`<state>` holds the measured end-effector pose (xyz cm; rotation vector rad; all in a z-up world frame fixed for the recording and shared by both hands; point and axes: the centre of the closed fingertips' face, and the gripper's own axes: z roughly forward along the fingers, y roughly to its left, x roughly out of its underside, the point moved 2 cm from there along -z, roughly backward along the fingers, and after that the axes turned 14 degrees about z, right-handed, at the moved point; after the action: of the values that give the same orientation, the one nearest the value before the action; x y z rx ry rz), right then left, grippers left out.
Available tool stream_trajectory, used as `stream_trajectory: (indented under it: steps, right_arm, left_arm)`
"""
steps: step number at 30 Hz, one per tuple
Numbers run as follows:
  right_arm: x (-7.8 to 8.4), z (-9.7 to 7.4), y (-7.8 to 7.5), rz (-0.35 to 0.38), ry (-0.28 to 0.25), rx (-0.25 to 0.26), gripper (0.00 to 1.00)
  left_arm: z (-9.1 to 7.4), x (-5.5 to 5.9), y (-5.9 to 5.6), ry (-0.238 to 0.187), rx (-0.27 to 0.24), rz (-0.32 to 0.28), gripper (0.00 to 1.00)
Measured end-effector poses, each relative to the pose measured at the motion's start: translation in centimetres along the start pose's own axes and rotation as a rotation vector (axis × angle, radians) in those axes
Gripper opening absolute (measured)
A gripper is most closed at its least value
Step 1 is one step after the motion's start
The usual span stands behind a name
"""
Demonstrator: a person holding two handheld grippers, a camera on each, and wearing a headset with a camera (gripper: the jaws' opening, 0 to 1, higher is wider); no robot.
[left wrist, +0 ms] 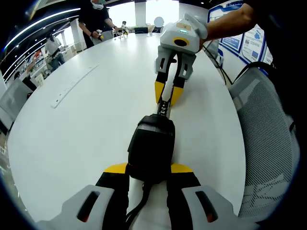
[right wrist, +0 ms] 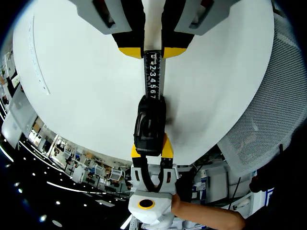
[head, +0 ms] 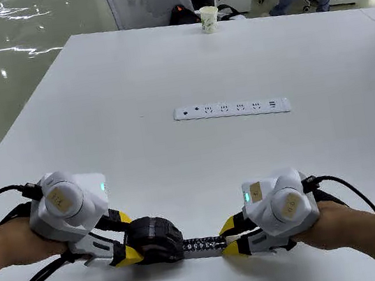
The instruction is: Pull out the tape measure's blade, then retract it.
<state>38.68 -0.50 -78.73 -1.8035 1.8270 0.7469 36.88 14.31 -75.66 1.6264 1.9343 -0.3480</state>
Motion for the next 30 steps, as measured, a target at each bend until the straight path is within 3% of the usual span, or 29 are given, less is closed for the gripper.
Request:
stream_trajectory:
  steps: [30]
  right_arm:
    - [3.2, -3.0, -0.6, 0.035, 0.034, 0.028, 0.08]
  left_arm:
    - [0.0, 0.0, -0.1, 0.011, 0.000, 0.001, 0.24]
